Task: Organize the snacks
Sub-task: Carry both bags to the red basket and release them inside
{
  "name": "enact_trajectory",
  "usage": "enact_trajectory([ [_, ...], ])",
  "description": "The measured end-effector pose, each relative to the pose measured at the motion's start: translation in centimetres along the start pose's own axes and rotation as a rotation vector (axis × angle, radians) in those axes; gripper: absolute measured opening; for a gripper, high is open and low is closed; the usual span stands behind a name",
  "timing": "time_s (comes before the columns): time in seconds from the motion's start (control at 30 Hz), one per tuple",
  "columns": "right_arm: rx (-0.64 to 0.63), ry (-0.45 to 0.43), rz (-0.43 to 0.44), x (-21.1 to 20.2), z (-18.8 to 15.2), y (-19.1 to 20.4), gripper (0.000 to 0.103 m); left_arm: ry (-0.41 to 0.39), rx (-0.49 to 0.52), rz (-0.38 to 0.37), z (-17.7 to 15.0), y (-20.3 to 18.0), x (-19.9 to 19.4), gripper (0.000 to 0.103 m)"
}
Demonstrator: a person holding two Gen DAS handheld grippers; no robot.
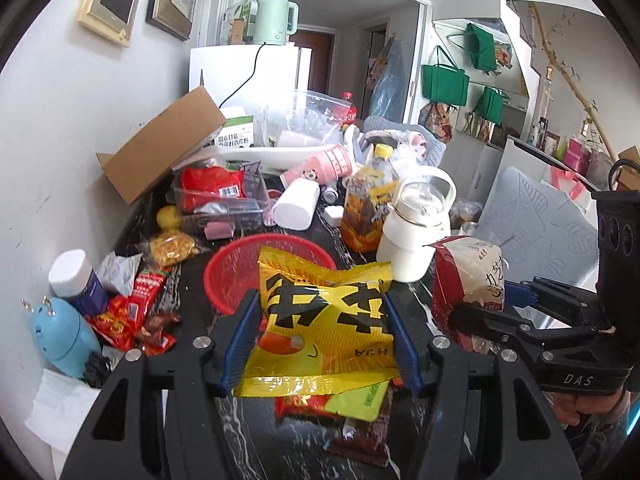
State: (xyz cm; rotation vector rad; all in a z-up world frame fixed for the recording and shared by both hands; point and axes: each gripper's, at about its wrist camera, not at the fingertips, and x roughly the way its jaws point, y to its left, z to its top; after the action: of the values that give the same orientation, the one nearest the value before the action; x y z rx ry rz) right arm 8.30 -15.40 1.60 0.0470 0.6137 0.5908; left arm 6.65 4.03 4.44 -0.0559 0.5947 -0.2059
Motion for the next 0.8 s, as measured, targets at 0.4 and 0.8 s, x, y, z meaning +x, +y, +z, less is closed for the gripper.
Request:
enact_trajectory([
  [0.4,-0.057,0.014,-0.012,5.7,5.3,-0.8,0.056,-0.032,-0.006,0.049,4.7,2.7,4.4,0.060],
  [0.8,-0.095,0.053,-0.033,12.4,8.4,-1.1,0.056,-0.020,-0.030,0.109,7.0,5.9,10.1,0.060],
])
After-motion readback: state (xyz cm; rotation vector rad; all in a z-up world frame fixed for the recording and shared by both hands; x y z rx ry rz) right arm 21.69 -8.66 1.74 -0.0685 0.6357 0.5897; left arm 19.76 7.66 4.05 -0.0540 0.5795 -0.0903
